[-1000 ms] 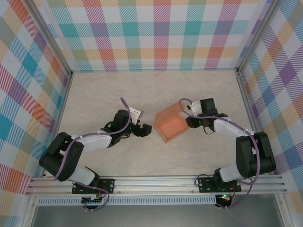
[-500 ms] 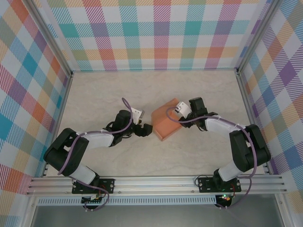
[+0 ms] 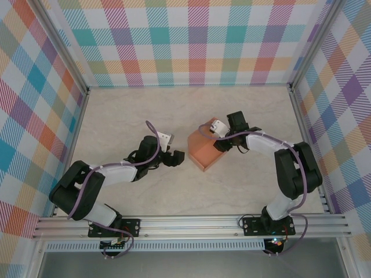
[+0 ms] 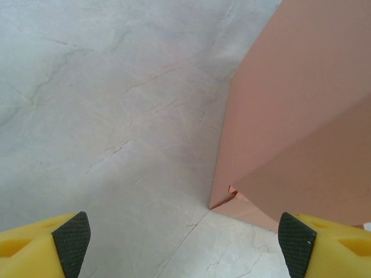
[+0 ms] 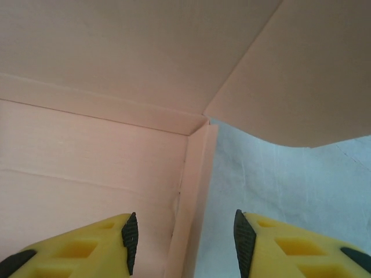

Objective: Fold the paper box

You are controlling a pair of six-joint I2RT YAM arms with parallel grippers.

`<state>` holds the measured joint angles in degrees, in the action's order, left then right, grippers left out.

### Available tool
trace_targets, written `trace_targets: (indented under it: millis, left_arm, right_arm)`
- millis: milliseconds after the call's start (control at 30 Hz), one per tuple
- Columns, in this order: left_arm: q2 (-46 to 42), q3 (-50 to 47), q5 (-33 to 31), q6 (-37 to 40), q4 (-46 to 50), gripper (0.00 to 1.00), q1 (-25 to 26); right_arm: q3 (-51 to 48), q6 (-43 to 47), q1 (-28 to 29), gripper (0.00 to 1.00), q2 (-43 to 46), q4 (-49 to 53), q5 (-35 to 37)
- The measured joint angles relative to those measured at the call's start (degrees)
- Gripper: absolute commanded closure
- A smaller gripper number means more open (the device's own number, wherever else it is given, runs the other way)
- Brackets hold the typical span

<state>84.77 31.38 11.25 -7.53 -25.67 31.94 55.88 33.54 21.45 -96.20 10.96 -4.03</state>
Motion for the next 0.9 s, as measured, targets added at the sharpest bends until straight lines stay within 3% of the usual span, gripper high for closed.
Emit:
trace_targets:
  millis: [433, 700, 900]
  left_arm:
    - [-1.42, -1.03, -1.90, -1.11, -0.02, 0.15, 0.00]
    - [-2.05, -2.05, -2.03, -1.90, 0.13, 0.15, 0.00]
    - [-3.30, -2.10, -2.58, -1.90, 0.09, 0.15, 0.00]
  right_arm:
    - [-1.07, 5.53, 2.86, 0.62, -4.52, -12.68, 5.88]
    - [-1.11, 9.97, 3.52, 0.74, -9.03, -15.41, 7.15]
    - [-1.29, 12.74, 3.91, 0.75, -9.31, -17.03, 9.03]
